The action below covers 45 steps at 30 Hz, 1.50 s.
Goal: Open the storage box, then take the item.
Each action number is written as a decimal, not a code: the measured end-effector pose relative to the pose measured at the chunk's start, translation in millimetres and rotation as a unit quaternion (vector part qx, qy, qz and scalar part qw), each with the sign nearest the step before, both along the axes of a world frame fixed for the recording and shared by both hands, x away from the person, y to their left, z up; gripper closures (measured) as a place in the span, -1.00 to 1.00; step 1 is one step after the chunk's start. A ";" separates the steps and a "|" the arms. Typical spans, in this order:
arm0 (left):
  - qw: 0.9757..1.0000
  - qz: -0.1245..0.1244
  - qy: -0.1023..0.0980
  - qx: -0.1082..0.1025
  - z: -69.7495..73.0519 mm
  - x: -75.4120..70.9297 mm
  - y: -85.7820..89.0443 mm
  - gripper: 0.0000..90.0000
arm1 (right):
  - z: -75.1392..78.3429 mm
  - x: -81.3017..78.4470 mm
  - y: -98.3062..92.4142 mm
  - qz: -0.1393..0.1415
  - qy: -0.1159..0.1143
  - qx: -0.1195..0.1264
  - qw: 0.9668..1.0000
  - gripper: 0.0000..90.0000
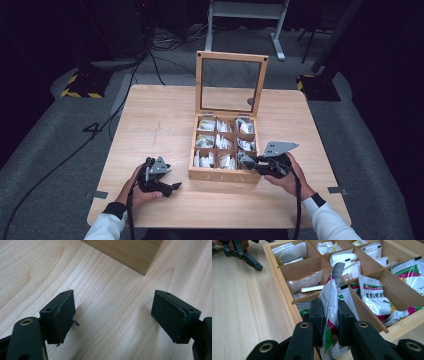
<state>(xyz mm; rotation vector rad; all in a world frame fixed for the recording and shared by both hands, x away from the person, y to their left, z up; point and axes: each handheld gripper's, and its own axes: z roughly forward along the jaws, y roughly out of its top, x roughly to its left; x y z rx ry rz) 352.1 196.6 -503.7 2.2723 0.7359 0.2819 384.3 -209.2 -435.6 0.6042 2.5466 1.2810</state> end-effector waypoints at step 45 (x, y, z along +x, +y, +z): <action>1.000 -0.002 0.001 0.001 0.0 1.2 0.3 -0.58 | 36.2 -22.7 -20.6 0.009 -0.044 0.095 0.994 0.76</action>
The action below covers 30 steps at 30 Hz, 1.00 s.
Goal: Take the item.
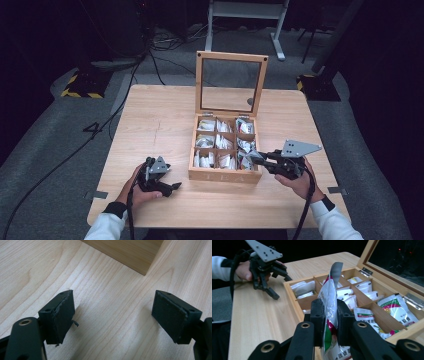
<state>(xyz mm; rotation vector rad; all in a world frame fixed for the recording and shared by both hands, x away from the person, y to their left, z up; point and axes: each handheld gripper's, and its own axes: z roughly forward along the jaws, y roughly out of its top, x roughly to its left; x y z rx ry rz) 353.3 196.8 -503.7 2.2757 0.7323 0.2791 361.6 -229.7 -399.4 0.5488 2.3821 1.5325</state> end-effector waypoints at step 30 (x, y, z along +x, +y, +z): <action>1.000 -0.001 0.000 0.001 0.0 0.3 0.1 -0.59 | -5.3 -13.4 18.0 0.063 0.012 -0.009 0.998 0.75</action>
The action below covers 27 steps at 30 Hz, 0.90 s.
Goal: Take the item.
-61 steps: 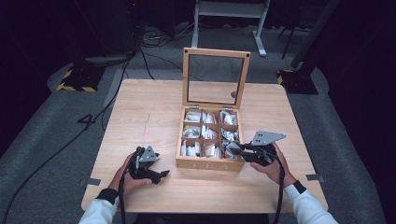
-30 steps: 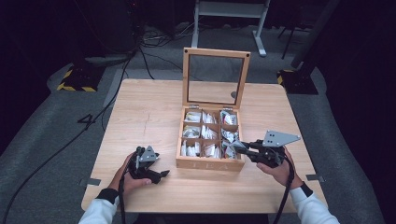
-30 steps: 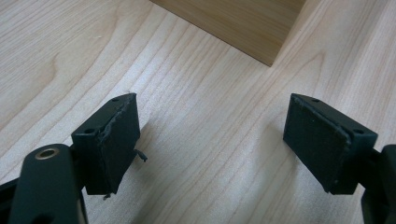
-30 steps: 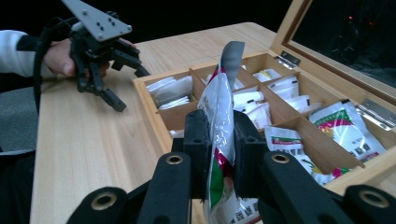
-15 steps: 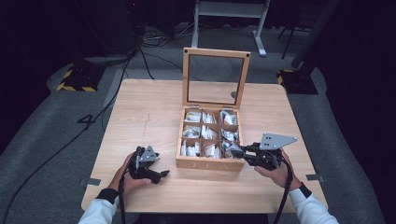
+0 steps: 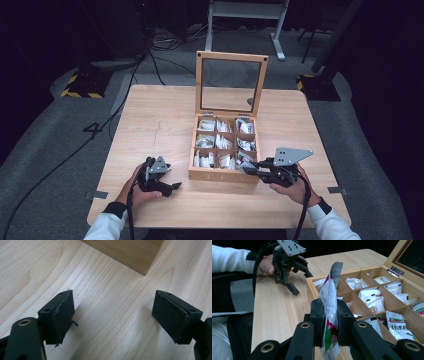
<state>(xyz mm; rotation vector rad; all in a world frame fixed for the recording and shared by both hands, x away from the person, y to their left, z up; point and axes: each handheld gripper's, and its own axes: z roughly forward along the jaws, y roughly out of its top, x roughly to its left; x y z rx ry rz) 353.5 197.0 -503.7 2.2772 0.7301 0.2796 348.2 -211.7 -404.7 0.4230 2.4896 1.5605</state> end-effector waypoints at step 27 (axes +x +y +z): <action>1.000 -0.004 0.000 0.001 -0.1 2.4 -0.9 -0.63 | -6.2 -11.8 21.1 0.046 0.008 -0.010 0.999 0.75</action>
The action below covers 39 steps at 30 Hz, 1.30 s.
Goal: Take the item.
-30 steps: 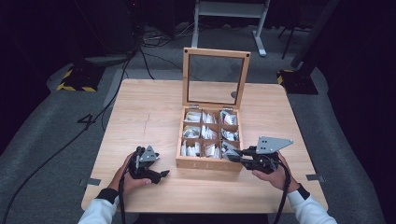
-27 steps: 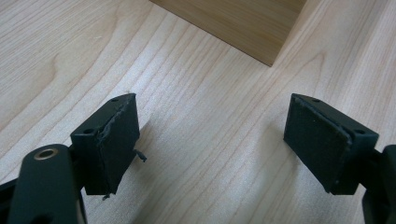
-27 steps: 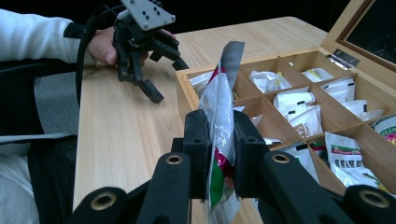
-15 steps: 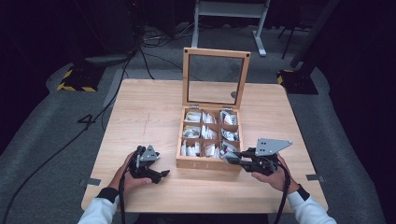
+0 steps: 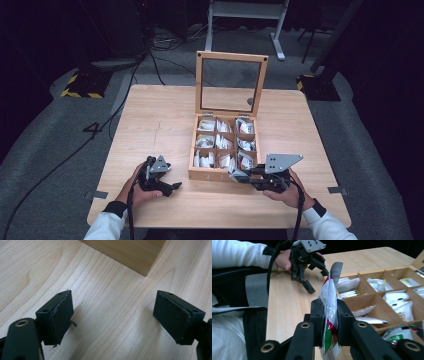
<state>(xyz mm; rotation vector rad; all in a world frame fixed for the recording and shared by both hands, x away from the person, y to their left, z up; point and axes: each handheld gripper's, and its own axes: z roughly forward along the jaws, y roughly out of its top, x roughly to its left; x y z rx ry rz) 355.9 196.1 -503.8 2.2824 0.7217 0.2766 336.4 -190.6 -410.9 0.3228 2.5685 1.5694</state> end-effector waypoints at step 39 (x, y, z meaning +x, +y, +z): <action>1.000 0.004 0.000 -0.001 -0.2 -1.1 0.1 -0.63 | -50.9 -9.6 24.4 0.006 -0.012 -0.135 0.991 0.71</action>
